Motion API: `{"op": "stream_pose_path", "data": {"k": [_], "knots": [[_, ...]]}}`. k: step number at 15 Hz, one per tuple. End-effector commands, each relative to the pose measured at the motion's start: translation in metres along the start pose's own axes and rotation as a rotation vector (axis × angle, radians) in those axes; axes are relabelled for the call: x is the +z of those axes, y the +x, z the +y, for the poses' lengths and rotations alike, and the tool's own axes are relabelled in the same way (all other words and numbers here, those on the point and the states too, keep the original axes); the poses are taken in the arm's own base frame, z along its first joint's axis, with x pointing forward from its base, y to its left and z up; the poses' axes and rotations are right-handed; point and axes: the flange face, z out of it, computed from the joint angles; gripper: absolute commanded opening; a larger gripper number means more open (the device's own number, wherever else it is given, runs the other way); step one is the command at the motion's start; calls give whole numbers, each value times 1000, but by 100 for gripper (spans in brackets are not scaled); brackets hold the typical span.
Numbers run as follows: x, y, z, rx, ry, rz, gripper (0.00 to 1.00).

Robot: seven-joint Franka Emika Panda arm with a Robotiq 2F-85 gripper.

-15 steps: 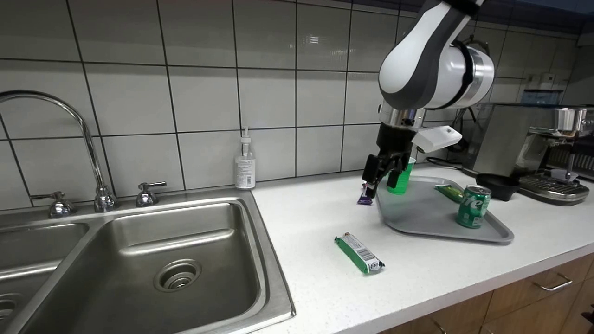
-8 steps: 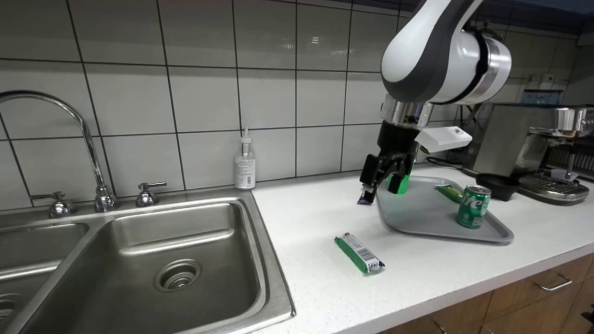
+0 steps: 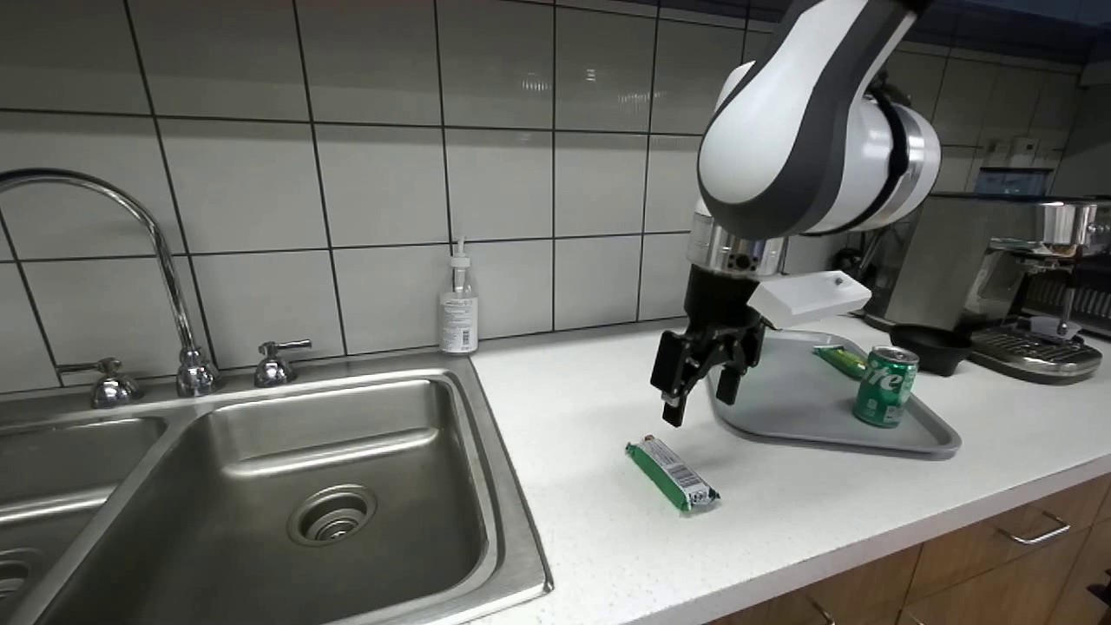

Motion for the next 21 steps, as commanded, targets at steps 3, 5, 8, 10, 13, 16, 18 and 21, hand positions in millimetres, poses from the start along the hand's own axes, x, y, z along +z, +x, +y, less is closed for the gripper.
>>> {"op": "stream_pose_path", "data": {"k": [3, 5, 8, 10, 13, 16, 18, 21], "knots": [[41, 14, -7, 41, -46, -14, 100], [51, 18, -8, 52, -50, -21, 100], [59, 23, -16, 57, -40, -23, 100], [60, 26, -24, 50, -33, -19, 100], [63, 26, -29, 51, -33, -26, 100], [65, 26, -31, 53, -37, -33, 100], [66, 26, -32, 49, -40, -36, 100], [66, 27, -34, 42, -40, -33, 100]]}}
